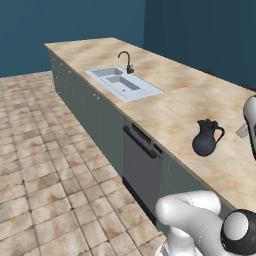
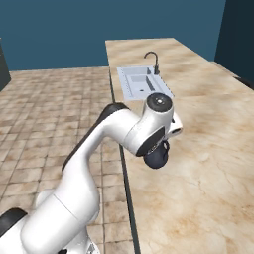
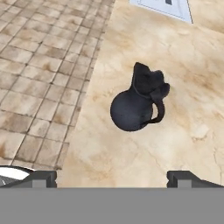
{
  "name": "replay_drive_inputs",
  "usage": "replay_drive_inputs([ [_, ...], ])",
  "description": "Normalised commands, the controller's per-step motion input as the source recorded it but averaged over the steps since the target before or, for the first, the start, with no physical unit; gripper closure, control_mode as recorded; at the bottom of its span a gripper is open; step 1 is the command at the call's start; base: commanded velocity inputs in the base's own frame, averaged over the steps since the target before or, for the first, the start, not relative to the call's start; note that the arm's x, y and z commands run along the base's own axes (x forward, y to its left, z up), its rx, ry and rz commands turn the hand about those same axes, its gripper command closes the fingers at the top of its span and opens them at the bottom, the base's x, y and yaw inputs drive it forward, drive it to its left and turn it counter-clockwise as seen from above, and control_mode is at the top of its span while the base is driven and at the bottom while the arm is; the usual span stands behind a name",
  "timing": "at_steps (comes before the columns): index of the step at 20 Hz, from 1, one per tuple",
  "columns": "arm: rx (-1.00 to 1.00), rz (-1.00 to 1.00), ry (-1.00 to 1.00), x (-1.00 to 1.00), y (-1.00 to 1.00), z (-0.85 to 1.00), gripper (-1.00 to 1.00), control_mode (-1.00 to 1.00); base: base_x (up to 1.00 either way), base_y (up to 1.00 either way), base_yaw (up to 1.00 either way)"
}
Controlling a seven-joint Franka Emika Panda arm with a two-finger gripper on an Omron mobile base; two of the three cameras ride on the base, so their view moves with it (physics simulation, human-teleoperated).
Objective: Move the tangerine and dumpling from the second highest shelf to the top shelf to make space. Then, place the pitcher from the counter on the cleared second highest shelf.
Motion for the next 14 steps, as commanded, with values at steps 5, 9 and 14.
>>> replay_drive_inputs([
  [5, 0.01, 0.00, -0.11, 0.17, -0.36, -0.47, -1.00, -1.00, 0.00, 0.00, 0.00],
  [9, 0.03, 0.02, -0.07, 0.26, -0.11, -0.28, -1.00, -1.00, 0.00, 0.00, 0.00],
  [14, 0.09, 0.08, -0.09, 0.16, 0.00, -0.04, -1.00, -1.00, 0.00, 0.00, 0.00],
])
